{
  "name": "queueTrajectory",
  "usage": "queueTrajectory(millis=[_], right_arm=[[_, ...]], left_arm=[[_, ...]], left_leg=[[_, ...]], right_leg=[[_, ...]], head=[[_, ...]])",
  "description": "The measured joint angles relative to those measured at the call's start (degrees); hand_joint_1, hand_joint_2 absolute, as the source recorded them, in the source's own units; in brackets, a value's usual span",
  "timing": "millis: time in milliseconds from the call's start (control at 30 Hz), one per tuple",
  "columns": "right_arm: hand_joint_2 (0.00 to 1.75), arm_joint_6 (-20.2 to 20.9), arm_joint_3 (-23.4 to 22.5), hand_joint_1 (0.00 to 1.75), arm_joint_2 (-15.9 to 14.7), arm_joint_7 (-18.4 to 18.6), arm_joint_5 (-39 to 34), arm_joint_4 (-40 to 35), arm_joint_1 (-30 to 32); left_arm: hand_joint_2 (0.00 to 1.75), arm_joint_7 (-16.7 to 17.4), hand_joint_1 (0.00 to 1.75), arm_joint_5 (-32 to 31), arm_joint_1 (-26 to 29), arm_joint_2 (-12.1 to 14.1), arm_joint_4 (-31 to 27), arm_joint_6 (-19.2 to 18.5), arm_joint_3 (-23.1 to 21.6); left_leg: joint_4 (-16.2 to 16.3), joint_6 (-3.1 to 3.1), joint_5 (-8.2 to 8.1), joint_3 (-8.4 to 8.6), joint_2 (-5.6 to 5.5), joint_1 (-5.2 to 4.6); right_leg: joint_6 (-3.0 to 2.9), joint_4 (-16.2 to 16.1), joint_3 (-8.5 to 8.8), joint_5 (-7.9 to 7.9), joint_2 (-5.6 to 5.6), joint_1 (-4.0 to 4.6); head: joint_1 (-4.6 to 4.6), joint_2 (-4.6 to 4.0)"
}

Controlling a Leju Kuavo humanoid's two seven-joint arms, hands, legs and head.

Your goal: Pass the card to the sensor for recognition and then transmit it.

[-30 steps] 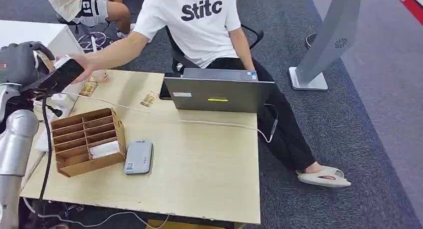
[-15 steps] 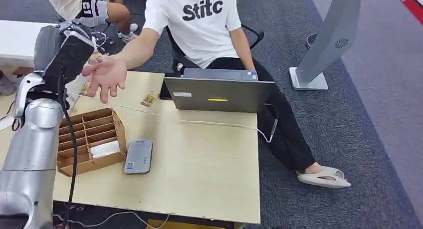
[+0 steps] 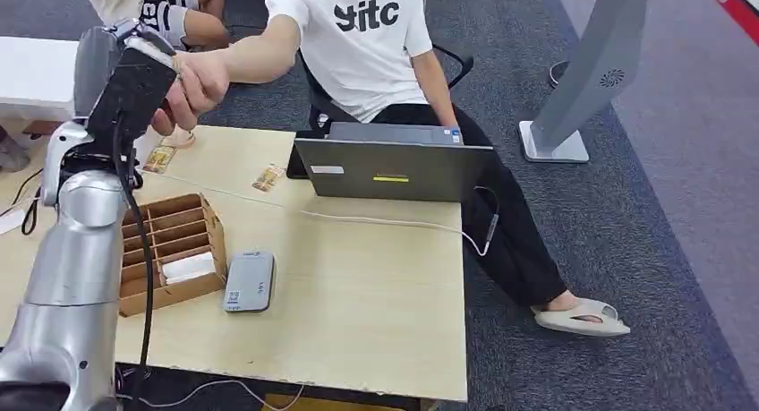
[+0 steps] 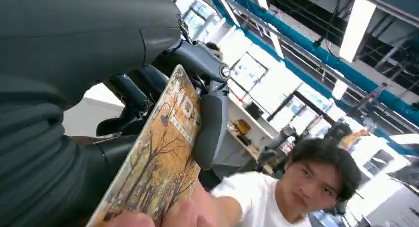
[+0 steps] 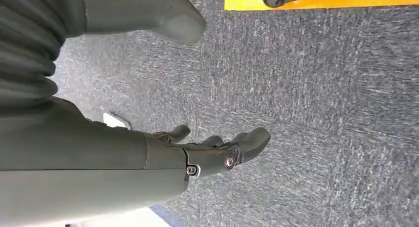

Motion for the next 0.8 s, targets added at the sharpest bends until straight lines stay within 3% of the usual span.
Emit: queueTrajectory(millis=[67,300,367,433,467,500,533,567,800], right_arm=[[1.75,0.02,0.00,0.00,0.00,0.04,0.20,0.00,0.03],[1.75,0.00,-0.02,0.00,0.00,0.09,0.24,0.00,0.01],[1.75,-0.04,-0.02,0.00,0.00,0.20,0.64,0.00,0.00],[1.75,-0.22,-0.02,0.00,0.02,0.81,1.45,0.02,-0.02],[1.75,-0.24,-0.02,0.00,0.02,0.98,1.62,0.02,-0.01],[1.75,-0.24,-0.04,0.00,0.02,1.03,1.66,0.02,-0.02],[1.75,-0.24,-0.04,0.00,0.04,1.03,1.73,0.02,-0.03],[1.75,-0.22,-0.07,0.00,0.04,1.03,1.73,0.02,-0.03],[1.75,-0.15,-0.33,0.00,0.04,1.38,1.82,0.02,-0.03]], left_arm=[[1.75,1.18,1.75,-6.26,-0.03,0.55,0.00,3.93,-1.22],[1.75,2.73,1.75,-10.06,-0.01,1.77,0.00,5.68,-2.25],[1.75,7.05,1.75,-19.77,-0.02,2.62,0.00,8.41,-2.93],[1.75,12.62,1.75,-36.68,-0.18,4.11,0.04,10.83,-4.68],[1.75,13.81,1.75,-43.87,-0.32,5.12,0.35,11.11,-5.53],[1.75,14.09,1.75,-46.00,-0.35,5.49,0.94,11.11,-5.64],[1.75,14.22,1.52,-45.95,-0.36,5.84,1.53,11.20,-5.64],[1.75,14.22,0.00,-45.95,-0.37,6.19,2.25,11.51,-5.64],[1.75,14.42,0.00,-46.04,-0.38,7.76,7.21,13.93,-5.68]], left_leg=[[0.00,0.00,0.00,0.00,0.01,0.00],[0.00,0.00,0.00,-0.03,-0.02,0.00],[0.00,0.01,0.00,-0.05,-0.01,0.00],[0.00,0.00,-0.01,-0.03,0.04,-0.01],[0.00,0.00,-0.01,-0.01,0.04,-0.01],[0.00,0.00,-0.01,0.00,0.04,-0.01],[0.00,0.00,0.00,0.01,0.04,0.00],[0.00,0.00,0.00,0.01,0.03,0.00],[0.00,0.02,0.05,0.01,-0.02,0.00]], right_leg=[[0.00,0.00,0.00,0.00,0.01,-0.01],[0.00,-0.01,0.01,-0.01,-0.04,-0.01],[0.00,-0.01,0.00,0.00,-0.01,-0.01],[0.00,-0.01,-0.02,0.00,0.04,-0.01],[0.00,-0.01,-0.02,0.00,0.04,-0.01],[0.00,-0.01,-0.02,0.00,0.04,-0.01],[0.00,-0.01,-0.02,0.00,0.03,0.00],[0.00,0.00,-0.01,0.00,0.02,0.00],[0.00,0.02,0.06,0.01,-0.05,-0.01]], head=[[0.00,0.00],[0.00,0.00],[0.00,0.00],[-0.02,0.00],[0.02,0.00],[0.00,0.00],[0.00,0.00],[0.00,0.00],[0.00,0.00]])
